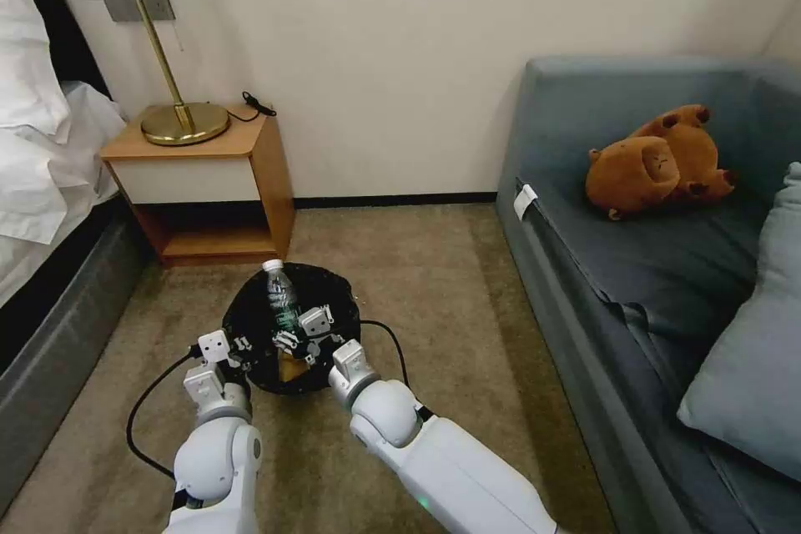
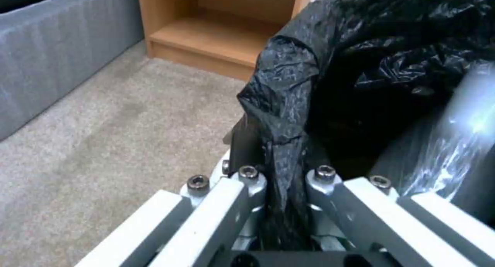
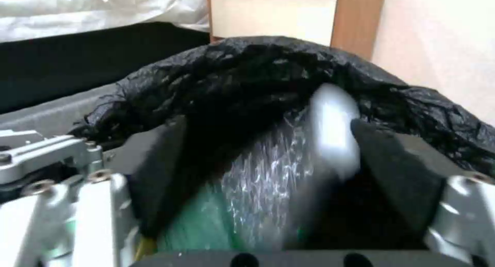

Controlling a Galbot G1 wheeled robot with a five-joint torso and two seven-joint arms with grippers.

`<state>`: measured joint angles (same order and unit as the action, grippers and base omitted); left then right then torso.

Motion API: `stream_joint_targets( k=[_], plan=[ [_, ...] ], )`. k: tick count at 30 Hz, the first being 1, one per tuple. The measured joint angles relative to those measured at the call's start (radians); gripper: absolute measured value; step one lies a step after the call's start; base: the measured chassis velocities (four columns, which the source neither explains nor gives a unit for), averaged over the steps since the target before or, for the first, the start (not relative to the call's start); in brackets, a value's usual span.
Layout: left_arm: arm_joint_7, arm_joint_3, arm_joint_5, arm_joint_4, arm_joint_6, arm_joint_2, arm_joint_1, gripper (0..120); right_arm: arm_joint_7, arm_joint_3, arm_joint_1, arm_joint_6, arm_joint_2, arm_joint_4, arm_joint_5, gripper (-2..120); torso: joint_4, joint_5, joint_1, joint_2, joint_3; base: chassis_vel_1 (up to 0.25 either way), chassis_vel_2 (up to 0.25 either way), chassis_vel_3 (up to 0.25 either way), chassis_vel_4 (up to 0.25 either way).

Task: Pick up the trash bin, then pick up the garbage on the floor and place it into the trash bin.

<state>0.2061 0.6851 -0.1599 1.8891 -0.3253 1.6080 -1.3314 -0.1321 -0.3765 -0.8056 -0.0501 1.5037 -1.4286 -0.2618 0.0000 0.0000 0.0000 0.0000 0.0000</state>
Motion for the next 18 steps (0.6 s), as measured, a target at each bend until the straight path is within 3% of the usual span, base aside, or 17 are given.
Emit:
stream_joint_targets(
  k=[2,5,18],
  plan=[
    [0.000,0.001,0.000,0.000,0.000,0.000,0.000,3,0.000,0.000,0.000,-0.001,0.003,0.000,0.000,96,0.0000,0.0000,0.000,0.000,0.000,0.000,0.000,0.000,0.000],
    [0.000,0.001,0.000,0.000,0.000,0.000,0.000,3,0.000,0.000,0.002,-0.001,0.004,0.000,0.000,99,0.0000,0.0000,0.000,0.000,0.000,0.000,0.000,0.000,0.000],
    [0.001,0.000,-0.006,-0.005,0.000,0.000,0.005,3,0.007,0.016,0.000,-0.010,-0.013,-0.023,-0.002,100,-0.0001,0.0000,0.000,0.000,0.000,0.000,0.000,0.000,0.000]
  ],
)
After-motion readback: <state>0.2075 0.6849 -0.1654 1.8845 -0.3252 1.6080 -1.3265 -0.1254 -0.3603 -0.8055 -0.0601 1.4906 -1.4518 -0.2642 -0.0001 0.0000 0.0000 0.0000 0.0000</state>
